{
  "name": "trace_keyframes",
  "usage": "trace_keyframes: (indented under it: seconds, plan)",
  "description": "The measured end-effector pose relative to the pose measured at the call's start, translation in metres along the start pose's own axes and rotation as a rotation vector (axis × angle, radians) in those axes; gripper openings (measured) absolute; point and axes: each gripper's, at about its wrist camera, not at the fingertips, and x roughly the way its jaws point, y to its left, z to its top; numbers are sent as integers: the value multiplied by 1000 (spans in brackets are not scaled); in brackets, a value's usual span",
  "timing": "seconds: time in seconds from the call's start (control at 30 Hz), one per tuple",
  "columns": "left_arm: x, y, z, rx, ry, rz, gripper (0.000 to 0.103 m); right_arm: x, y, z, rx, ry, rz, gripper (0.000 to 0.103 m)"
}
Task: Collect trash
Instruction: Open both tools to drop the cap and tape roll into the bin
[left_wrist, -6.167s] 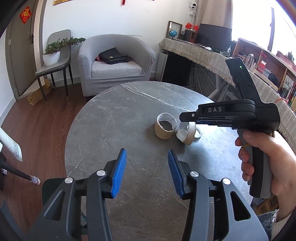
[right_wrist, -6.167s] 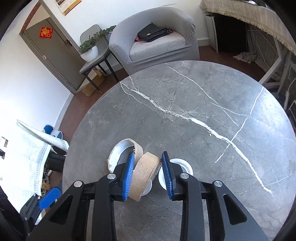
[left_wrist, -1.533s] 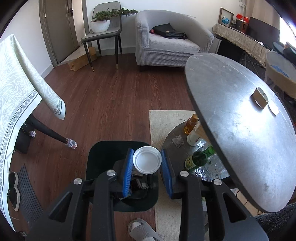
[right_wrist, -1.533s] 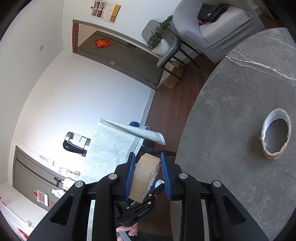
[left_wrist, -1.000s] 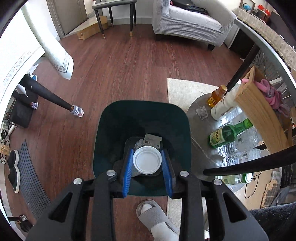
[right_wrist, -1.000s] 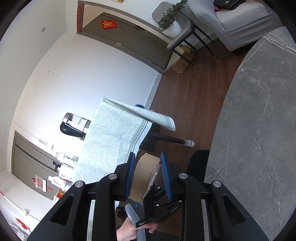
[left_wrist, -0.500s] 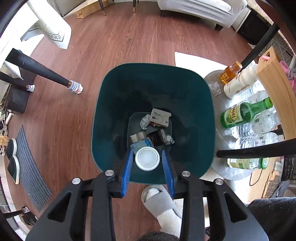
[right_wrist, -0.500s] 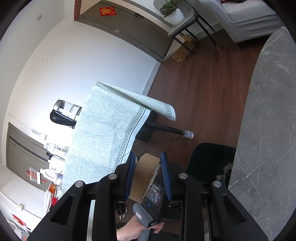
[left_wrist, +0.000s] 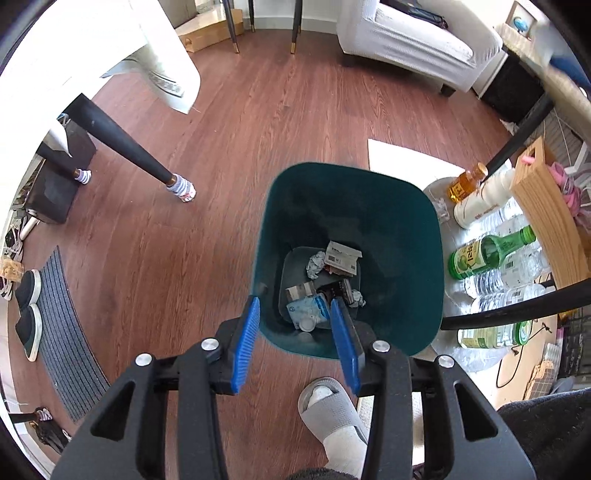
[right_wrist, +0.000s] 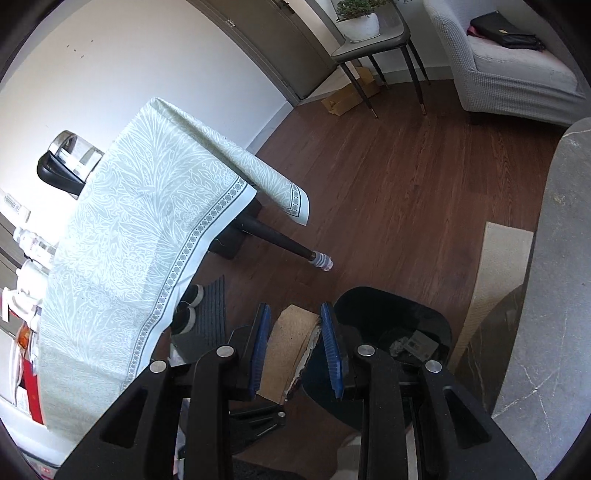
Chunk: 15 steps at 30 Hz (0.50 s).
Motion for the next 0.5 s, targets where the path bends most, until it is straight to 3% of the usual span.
trace_keyframes:
  seconds: [0.37, 0.5]
  plan:
    - [-67, 25, 13, -80, -199, -44, 29, 77, 23, -39, -270, 154, -249, 28]
    - [-91, 29, 19, -109, -267, -55, 28, 95, 15, -50, -281, 187, -274, 28]
